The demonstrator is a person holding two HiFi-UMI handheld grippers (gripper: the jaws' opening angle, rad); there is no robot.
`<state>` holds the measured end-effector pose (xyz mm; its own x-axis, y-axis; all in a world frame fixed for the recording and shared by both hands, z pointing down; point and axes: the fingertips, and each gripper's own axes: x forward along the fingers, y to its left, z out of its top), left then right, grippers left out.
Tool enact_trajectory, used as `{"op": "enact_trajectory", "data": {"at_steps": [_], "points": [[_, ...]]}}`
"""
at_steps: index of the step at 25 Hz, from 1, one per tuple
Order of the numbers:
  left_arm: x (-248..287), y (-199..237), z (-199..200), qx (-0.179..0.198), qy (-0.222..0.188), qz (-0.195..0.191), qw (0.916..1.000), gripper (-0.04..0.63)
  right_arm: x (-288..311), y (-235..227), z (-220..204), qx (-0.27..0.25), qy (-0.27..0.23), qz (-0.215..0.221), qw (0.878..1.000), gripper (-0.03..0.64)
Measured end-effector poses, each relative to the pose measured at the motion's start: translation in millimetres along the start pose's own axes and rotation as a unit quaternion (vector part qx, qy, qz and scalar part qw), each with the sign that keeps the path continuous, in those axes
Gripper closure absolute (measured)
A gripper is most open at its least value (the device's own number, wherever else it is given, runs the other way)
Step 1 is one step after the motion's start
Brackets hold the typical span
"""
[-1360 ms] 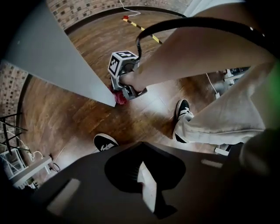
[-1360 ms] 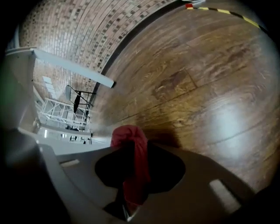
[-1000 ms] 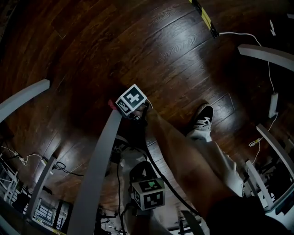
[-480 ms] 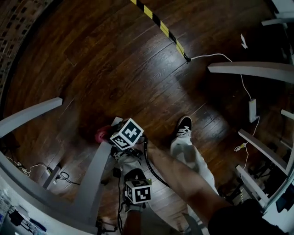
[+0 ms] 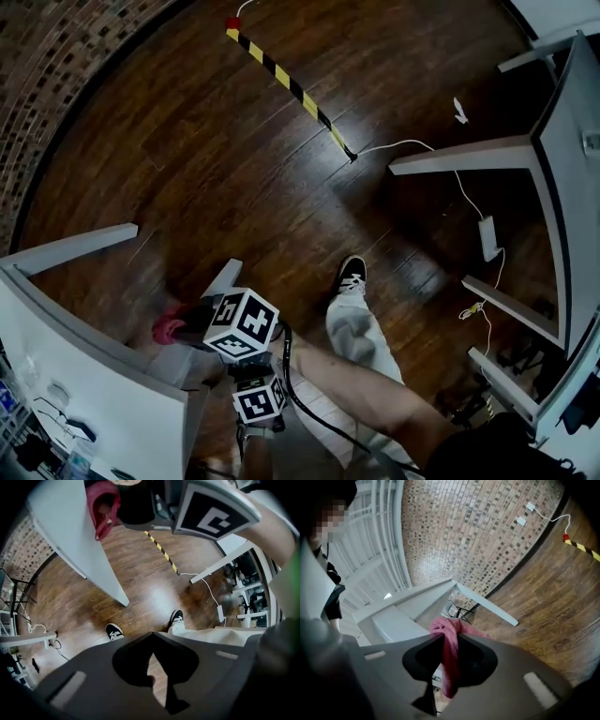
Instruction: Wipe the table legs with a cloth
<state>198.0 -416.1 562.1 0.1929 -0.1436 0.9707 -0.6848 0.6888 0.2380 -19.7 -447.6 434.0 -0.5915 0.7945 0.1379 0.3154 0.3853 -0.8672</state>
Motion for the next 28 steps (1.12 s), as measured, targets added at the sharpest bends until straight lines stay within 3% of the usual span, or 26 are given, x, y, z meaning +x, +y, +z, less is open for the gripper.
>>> {"op": "enact_trajectory", "data": {"at_steps": [4, 8, 14, 19, 28], "points": [[-25, -20, 10, -0.047, -0.035, 0.021, 0.998, 0.594, -24, 52, 17, 0.005, -0.022, 0.052, 0.998, 0.566], [-60, -55, 35, -0.137, -0.104, 0.031, 0.9846, 0.594, -48, 85, 26, -0.022, 0.027, 0.084, 0.996, 0.565], [-130, -98, 68, -0.2, -0.154, 0.021, 0.9673, 0.594, -66, 89, 31, -0.026, 0.131, 0.015, 0.991, 0.563], [-166, -110, 103, -0.272, -0.181, 0.007, 0.9452, 0.594, -65, 88, 37, -0.045, 0.244, -0.02, 0.969, 0.563], [-204, -58, 128, -0.28, -0.179, -0.01, 0.9433, 0.594, -42, 81, 27, -0.043, 0.383, -0.05, 0.921, 0.561]]}}
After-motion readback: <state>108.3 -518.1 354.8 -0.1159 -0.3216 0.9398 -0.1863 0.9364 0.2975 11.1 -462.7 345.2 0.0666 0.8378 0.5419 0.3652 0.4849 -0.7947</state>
